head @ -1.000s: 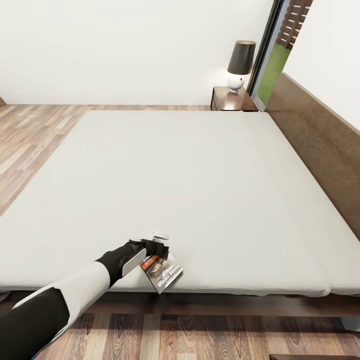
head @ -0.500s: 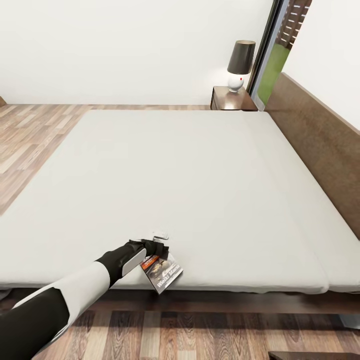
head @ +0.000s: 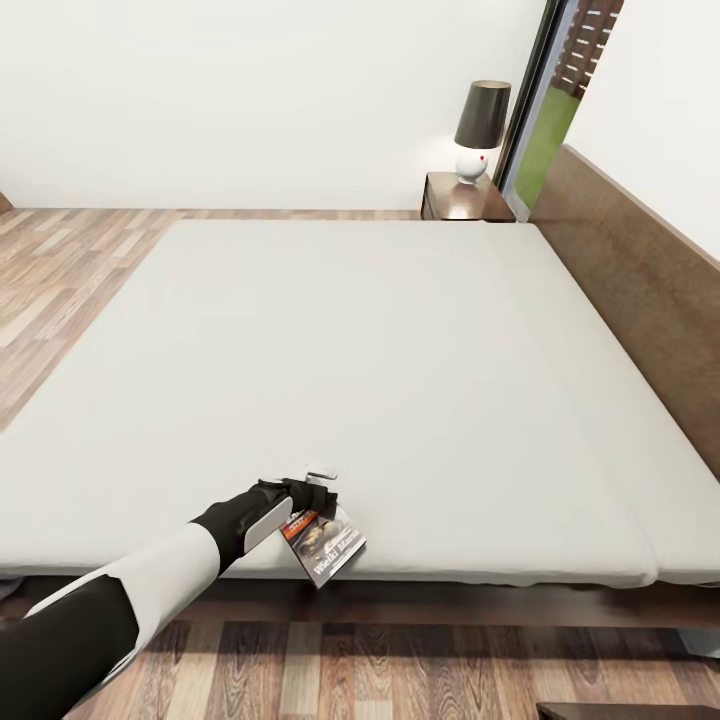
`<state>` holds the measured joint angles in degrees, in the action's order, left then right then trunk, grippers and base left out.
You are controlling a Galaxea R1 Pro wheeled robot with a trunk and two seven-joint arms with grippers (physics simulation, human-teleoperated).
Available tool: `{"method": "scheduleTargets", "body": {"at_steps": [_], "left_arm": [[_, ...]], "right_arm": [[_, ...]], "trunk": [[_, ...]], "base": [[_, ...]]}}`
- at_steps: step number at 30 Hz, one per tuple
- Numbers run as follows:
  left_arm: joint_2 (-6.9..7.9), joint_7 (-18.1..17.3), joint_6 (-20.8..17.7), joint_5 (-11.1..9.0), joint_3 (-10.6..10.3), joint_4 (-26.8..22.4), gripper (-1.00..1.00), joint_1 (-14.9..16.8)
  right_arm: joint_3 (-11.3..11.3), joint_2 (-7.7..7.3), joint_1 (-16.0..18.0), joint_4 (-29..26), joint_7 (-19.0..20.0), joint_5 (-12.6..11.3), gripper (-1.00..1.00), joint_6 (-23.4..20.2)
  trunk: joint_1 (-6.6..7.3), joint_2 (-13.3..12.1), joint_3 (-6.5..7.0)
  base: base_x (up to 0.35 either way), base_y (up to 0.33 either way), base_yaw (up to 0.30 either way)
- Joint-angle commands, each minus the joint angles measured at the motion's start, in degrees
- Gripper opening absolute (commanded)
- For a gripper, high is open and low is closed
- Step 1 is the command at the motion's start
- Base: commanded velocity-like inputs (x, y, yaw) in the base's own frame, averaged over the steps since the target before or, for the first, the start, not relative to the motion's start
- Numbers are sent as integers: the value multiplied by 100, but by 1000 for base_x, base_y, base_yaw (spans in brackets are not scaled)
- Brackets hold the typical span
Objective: In the bedroom, move the book from the bed onto either nightstand, and place the two sandals side by side next to the bed.
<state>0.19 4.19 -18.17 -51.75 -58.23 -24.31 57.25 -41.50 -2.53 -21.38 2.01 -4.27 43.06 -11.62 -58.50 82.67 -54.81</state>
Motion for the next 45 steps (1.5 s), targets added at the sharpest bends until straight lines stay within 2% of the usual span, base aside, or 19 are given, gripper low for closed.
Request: {"method": "scheduleTargets", "body": {"at_steps": [1,45], "left_arm": [[4,47,-38,-160,-30,-3,100,-107],[7,47,-38,-160,-30,-12,100,-109]], "right_arm": [[-33,-2,2,9,-22,54,100,-6],[36,-6,2,1,-22,53,100,-15]], "trunk": [[-1,1,-3],[-1,1,-3]], "base": [[-15,0,0],[-21,0,0]]}}
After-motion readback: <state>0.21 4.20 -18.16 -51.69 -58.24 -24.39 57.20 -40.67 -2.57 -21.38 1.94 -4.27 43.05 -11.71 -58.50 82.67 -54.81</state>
